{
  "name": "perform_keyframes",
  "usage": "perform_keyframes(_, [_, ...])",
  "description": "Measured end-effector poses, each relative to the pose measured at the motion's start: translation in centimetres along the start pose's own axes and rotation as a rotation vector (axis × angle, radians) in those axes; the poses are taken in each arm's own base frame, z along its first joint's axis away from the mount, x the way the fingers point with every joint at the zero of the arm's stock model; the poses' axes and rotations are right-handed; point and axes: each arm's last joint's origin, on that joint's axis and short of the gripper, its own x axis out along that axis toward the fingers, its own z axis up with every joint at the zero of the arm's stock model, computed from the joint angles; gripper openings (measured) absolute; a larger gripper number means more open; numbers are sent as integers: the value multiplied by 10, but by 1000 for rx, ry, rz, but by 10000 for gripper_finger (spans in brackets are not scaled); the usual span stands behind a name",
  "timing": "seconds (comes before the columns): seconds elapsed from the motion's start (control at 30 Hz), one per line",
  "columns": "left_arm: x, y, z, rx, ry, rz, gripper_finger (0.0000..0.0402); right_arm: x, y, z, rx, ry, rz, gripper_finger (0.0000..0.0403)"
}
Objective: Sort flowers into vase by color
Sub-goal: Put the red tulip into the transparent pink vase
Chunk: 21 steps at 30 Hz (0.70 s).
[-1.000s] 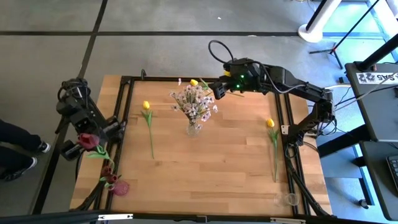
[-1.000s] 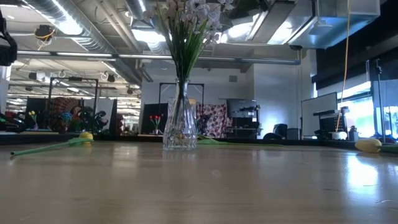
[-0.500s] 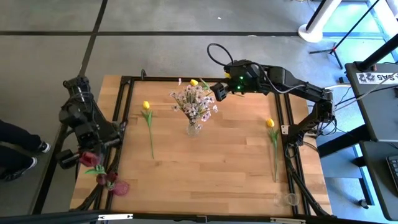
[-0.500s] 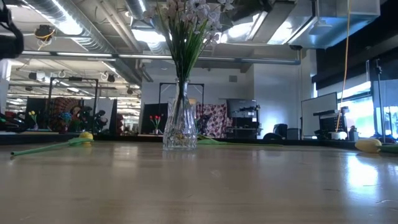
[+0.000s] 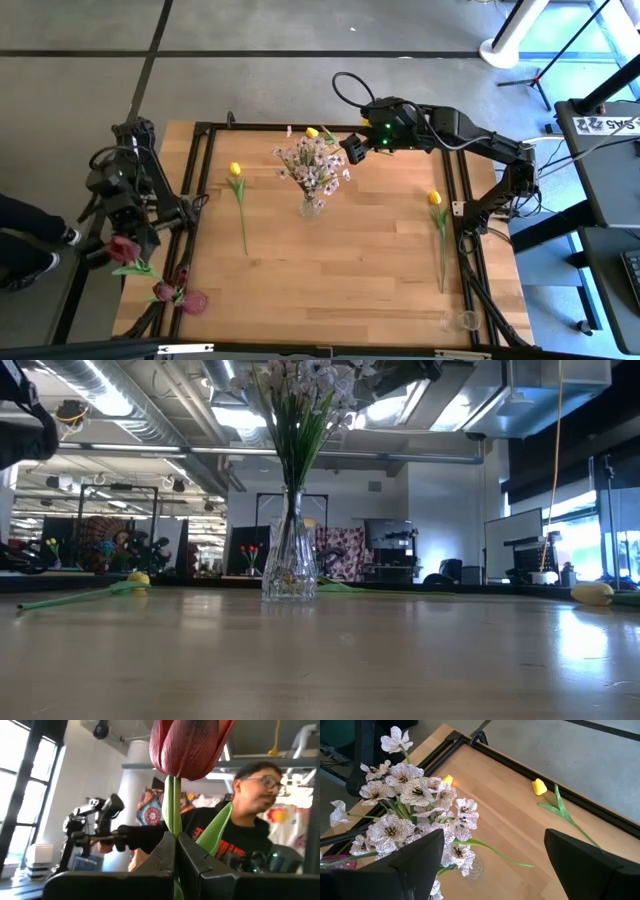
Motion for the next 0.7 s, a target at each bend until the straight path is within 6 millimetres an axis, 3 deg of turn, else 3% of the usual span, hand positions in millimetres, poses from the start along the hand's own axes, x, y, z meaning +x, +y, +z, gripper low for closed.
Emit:
perform_keyframes(0.13, [0,-3,-3,-38,34,-68,0,0,0,0,0,7,9,344])
perform_keyframes(0.37, [8,-3,-18,-168,139,-37,0,0,0,0,5,9,14,344])
perform_keyframes(0.7, [32,-7,-31,-52,81,-37,0,0,0,0,27,9,14,344])
